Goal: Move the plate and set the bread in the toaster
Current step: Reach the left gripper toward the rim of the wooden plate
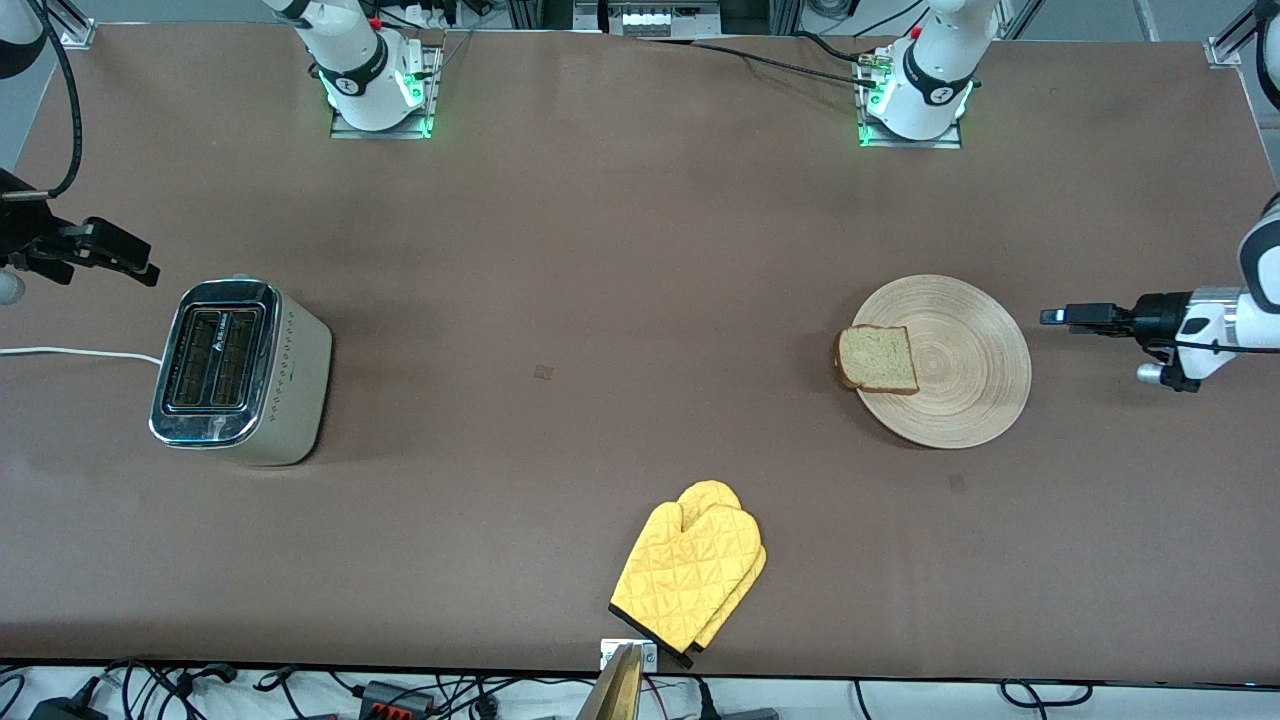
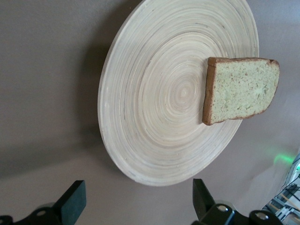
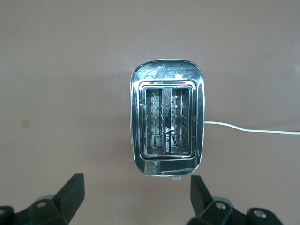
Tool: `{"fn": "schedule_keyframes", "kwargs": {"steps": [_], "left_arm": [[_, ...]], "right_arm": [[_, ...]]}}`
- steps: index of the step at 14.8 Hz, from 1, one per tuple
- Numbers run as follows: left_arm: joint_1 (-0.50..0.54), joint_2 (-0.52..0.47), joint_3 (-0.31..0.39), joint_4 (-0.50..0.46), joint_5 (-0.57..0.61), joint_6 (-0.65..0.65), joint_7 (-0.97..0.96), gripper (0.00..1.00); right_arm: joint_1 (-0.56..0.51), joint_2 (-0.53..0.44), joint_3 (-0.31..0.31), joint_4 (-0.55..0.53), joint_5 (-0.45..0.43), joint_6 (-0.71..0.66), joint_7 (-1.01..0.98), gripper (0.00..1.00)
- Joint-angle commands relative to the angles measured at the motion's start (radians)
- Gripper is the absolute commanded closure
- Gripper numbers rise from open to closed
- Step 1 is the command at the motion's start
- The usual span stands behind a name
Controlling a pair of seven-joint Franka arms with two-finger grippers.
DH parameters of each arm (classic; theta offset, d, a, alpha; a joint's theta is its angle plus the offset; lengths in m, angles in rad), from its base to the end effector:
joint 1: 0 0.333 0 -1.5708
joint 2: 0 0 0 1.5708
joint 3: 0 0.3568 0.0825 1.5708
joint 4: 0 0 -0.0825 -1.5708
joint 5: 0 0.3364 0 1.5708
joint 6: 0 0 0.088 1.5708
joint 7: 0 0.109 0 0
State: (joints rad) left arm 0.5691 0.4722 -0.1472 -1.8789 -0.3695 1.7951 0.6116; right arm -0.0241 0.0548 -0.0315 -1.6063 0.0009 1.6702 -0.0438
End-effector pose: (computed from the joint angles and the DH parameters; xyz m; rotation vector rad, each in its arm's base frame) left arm 0.5162 0.2049 0.3049 2.5010 -0.0073 -0.3648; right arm 0.5326 -0.0290 0.6284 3.1402 -0.0186 0.0142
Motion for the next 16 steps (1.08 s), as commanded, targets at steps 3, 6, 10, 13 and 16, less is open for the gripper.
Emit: {"fn": "schedule_keyframes", "kwargs": {"steps": [3, 6, 10, 13, 16], "left_arm": [[0.026, 0.002, -0.012, -0.105, -0.11, 0.116, 0.054, 0.0], [0.044, 0.049, -0.014, -0.1, -0.13, 0.145, 0.062, 0.0], [0.048, 0.091, -0.012, -0.098, -0.184, 0.147, 0.062, 0.09], [0.048, 0.109, -0.014, -0.098, -0.203, 0.145, 0.062, 0.18], [0.044, 0.114, -0.014, -0.095, -0.216, 0.144, 0.062, 0.5]], "right_arm": [[-0.008, -0.032, 0.009, -0.03, -0.013, 0.006, -0.013, 0.0], [-0.008, -0.032, 0.009, -0.032, -0.013, 0.006, -0.013, 0.0], [-0.008, -0.032, 0.009, -0.032, -0.013, 0.006, -0.013, 0.0], [-0.008, -0.032, 0.009, -0.032, -0.013, 0.006, -0.013, 0.0], [-0.008, -0.032, 0.009, -0.032, -0.013, 0.008, -0.013, 0.0]]}}
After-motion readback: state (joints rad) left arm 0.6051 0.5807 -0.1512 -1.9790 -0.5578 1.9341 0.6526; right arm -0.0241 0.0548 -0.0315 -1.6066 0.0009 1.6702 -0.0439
